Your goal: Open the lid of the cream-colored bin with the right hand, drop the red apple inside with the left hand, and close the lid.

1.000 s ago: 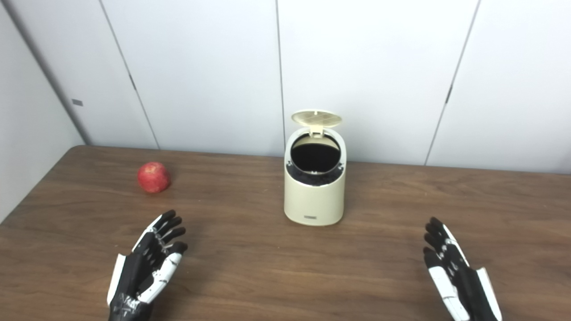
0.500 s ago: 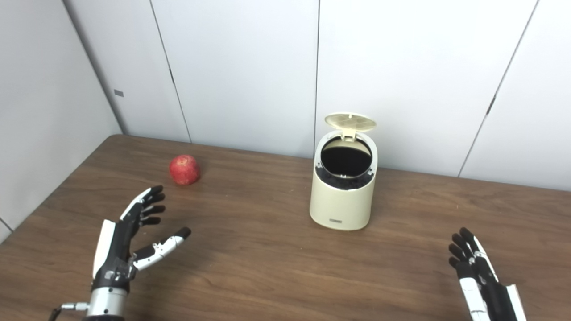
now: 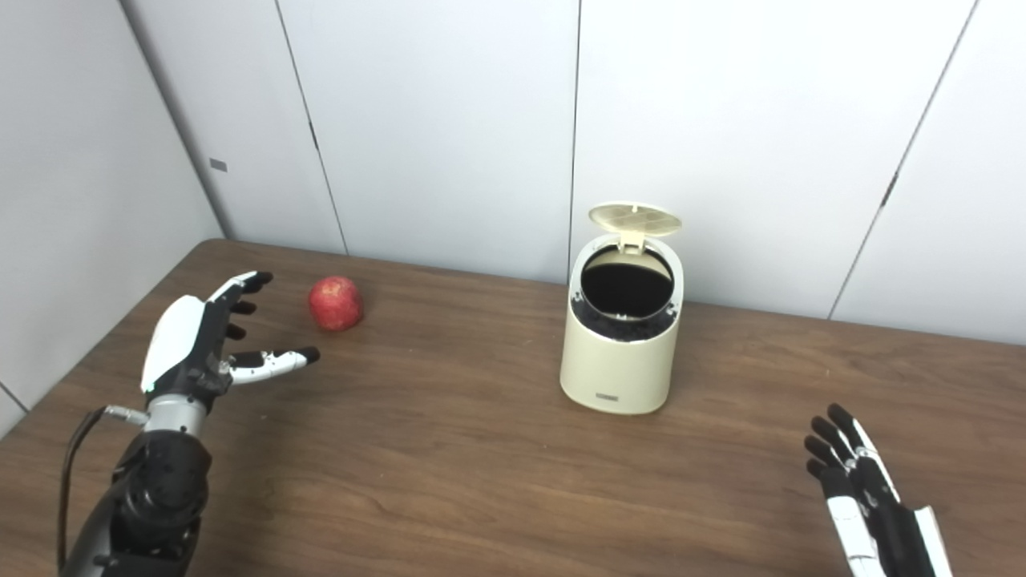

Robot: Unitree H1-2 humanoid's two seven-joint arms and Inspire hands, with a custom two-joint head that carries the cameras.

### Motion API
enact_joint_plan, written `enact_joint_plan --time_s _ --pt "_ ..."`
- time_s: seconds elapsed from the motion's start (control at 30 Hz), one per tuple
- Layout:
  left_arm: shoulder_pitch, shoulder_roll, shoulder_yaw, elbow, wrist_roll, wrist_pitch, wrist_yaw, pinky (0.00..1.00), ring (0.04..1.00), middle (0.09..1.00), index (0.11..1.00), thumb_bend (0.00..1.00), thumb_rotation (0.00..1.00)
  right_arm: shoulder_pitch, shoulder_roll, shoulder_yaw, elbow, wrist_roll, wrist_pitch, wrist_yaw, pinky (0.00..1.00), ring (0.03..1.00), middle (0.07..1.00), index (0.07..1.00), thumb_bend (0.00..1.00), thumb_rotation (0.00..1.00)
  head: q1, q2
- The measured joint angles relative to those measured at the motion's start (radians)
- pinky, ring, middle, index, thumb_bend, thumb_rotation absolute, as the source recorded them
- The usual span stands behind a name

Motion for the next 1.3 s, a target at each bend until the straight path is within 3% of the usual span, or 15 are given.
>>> enact_joint_plan --time_s 0.13,0.47,0.57,0.73,1.0,1.3 --pt "-0.073 0.029 -0.048 0.108 0.033 0.0 0.002 0.67 0.821 0.857 0.85 0.91 0.22 0.0 0.0 0.002 0.002 -0.009 0.0 -0.001 0.85 0.889 0.906 0.929 0.39 0.84 -0.011 0.002" --pt "-0.223 0.044 -0.167 0.299 0.071 0.032 -0.012 0.67 0.854 0.886 0.872 0.9 0.26 0.001 0.001 0.004 -0.006 -0.02 0.001 -0.002 0.86 0.888 0.91 0.934 0.37 0.82 -0.021 0.006" --pt "-0.262 0.056 -0.192 0.352 0.075 0.032 -0.012 0.58 0.792 0.853 0.864 0.9 0.25 0.002 0.001 0.004 -0.007 -0.022 0.001 -0.002 0.86 0.89 0.91 0.932 0.36 0.83 -0.023 0.006" --pt "-0.32 0.086 -0.262 0.408 0.116 0.04 -0.022 0.7 0.868 0.881 0.865 0.89 0.28 0.002 0.004 0.007 -0.016 -0.022 0.007 -0.002 0.87 0.899 0.919 0.938 0.33 0.82 -0.028 0.006" --pt "-0.355 0.117 -0.365 0.47 0.197 0.071 -0.042 0.65 0.839 0.872 0.851 0.87 0.24 0.006 0.011 0.023 -0.04 -0.051 0.016 -0.002 0.87 0.911 0.928 0.94 0.32 0.85 -0.037 0.009" --pt "-0.378 0.124 -0.38 0.495 0.217 0.113 -0.103 0.59 0.772 0.836 0.785 0.86 0.16 0.006 0.013 0.023 -0.04 -0.042 0.02 -0.001 0.88 0.915 0.926 0.944 0.31 0.84 -0.041 0.015"
